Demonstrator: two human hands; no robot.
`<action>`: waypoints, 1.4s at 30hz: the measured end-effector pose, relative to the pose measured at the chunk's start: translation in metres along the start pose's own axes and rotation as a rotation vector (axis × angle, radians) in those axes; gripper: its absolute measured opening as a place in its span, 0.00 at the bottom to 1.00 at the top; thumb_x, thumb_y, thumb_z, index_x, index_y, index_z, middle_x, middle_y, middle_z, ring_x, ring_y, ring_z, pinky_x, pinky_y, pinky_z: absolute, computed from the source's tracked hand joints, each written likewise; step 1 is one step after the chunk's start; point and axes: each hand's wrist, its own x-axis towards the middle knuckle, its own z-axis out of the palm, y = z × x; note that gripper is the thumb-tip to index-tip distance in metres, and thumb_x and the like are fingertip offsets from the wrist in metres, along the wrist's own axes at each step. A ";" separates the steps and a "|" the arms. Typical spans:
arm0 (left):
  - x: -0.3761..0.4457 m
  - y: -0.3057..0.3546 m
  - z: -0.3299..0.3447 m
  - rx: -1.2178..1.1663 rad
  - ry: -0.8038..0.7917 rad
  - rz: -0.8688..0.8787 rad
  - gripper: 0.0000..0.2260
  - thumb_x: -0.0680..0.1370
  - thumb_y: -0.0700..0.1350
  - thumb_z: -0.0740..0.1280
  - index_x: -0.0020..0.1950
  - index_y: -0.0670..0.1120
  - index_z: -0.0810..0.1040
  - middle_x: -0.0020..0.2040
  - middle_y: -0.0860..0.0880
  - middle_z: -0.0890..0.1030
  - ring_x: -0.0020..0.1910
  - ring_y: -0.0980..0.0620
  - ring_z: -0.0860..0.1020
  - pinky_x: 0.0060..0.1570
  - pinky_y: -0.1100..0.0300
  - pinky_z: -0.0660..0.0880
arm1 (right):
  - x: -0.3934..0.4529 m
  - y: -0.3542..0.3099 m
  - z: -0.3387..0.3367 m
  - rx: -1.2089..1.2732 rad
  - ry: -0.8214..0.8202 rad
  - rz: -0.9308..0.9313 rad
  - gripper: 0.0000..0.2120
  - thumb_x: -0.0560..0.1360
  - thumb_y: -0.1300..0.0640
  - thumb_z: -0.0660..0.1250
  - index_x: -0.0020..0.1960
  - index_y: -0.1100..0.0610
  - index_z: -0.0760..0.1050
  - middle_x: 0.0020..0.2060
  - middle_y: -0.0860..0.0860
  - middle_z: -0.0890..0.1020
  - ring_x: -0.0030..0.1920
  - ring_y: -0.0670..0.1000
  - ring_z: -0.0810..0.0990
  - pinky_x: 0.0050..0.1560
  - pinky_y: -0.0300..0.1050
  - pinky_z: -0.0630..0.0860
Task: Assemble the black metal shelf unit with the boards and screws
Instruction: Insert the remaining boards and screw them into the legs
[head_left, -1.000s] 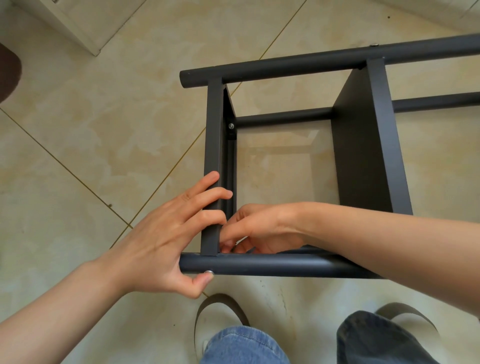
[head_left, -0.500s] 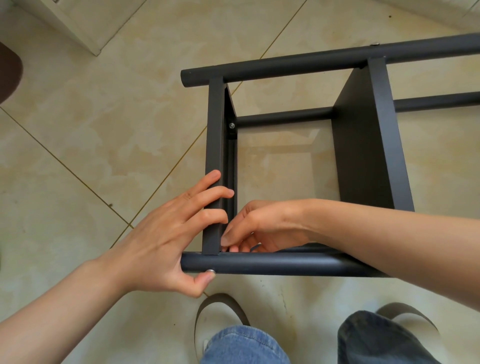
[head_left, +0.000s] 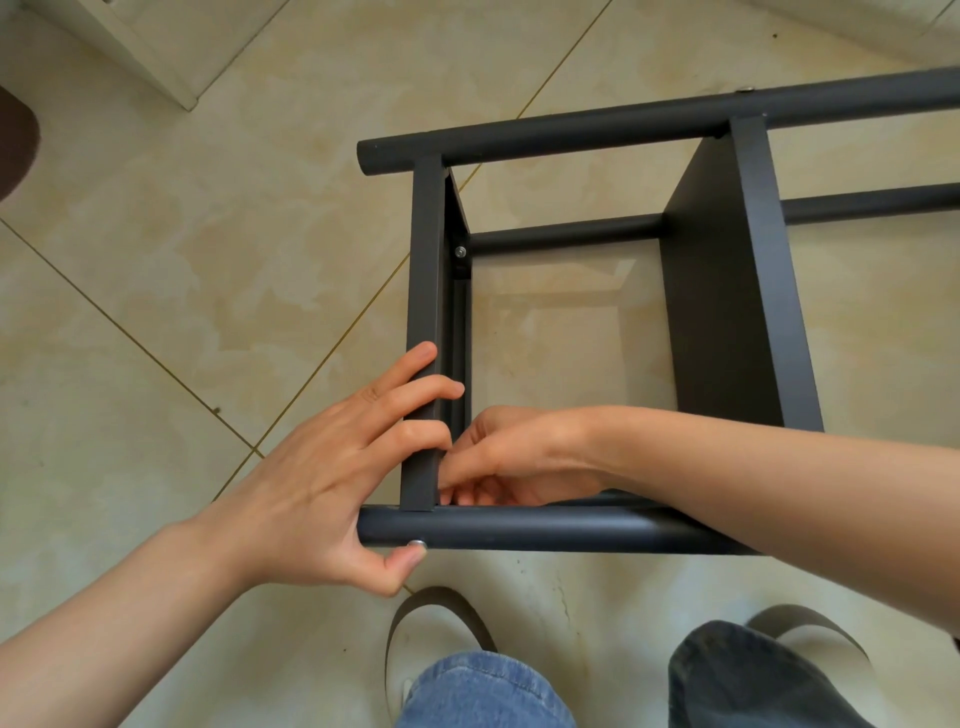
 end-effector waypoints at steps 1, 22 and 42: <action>0.000 0.000 0.000 0.000 0.002 0.003 0.29 0.64 0.56 0.71 0.62 0.49 0.70 0.75 0.50 0.66 0.82 0.45 0.53 0.70 0.64 0.62 | -0.001 0.000 -0.001 0.026 -0.016 -0.003 0.10 0.77 0.62 0.65 0.38 0.58 0.79 0.32 0.52 0.79 0.31 0.47 0.75 0.41 0.40 0.73; -0.001 -0.003 0.003 -0.007 0.029 0.014 0.30 0.65 0.57 0.71 0.63 0.49 0.69 0.76 0.50 0.65 0.81 0.45 0.53 0.69 0.58 0.66 | -0.001 0.003 -0.003 0.111 -0.099 -0.046 0.14 0.79 0.66 0.63 0.36 0.60 0.79 0.32 0.54 0.78 0.34 0.48 0.76 0.43 0.39 0.75; -0.001 -0.002 0.003 -0.008 0.033 0.019 0.30 0.65 0.57 0.71 0.63 0.49 0.69 0.76 0.50 0.64 0.82 0.46 0.52 0.69 0.62 0.64 | -0.005 0.001 -0.003 -0.013 -0.038 -0.071 0.12 0.79 0.61 0.66 0.38 0.57 0.80 0.34 0.53 0.77 0.35 0.47 0.74 0.43 0.41 0.72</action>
